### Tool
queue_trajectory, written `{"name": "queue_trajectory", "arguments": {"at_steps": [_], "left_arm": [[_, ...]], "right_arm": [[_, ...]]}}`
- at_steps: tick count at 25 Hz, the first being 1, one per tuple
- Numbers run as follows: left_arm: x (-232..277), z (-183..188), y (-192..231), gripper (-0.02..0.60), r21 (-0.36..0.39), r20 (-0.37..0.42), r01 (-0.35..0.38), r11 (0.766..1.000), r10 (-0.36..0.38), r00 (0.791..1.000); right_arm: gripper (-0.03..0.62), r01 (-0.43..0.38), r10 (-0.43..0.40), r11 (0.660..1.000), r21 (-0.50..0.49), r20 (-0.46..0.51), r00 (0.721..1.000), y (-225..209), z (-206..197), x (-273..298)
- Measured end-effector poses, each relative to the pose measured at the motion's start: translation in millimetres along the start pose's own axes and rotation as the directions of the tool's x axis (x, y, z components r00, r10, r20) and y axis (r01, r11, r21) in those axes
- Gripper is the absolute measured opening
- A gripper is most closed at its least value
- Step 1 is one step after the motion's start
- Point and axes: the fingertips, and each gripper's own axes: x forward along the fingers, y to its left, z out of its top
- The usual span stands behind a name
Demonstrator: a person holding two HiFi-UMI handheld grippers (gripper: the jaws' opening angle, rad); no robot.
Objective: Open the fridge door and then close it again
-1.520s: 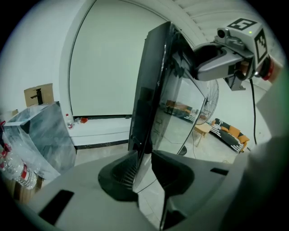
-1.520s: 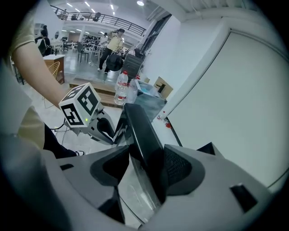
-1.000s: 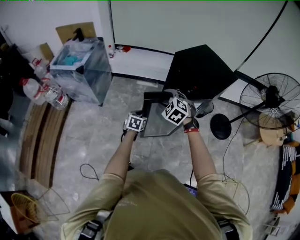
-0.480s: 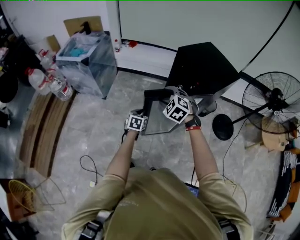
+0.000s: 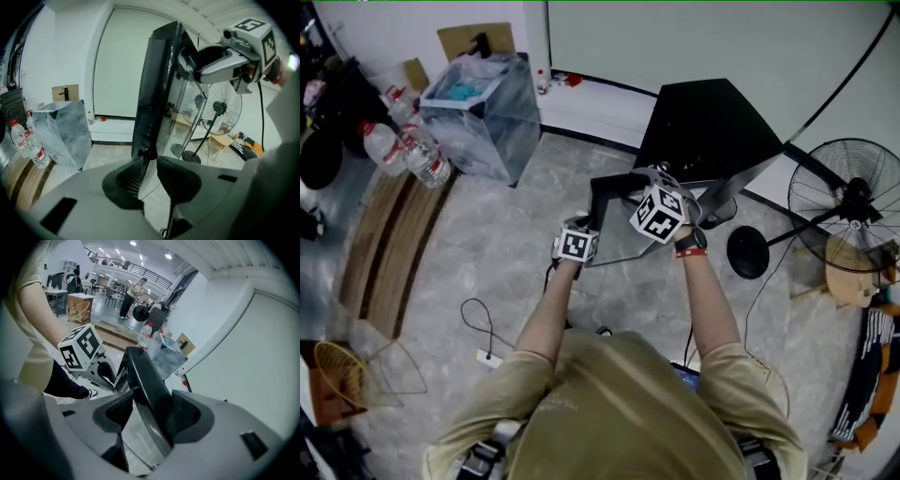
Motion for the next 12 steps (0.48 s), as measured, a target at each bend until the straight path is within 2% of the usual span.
{"name": "queue_trajectory", "arguments": {"at_steps": [12], "left_arm": [[-23,-24,-30,0.098,0.009,0.011,-0.021,1.0,0.021,1.0]], "right_arm": [[0.267,-0.017,0.016,0.997,-0.073,-0.013,1.0,29,-4,-21]]}}
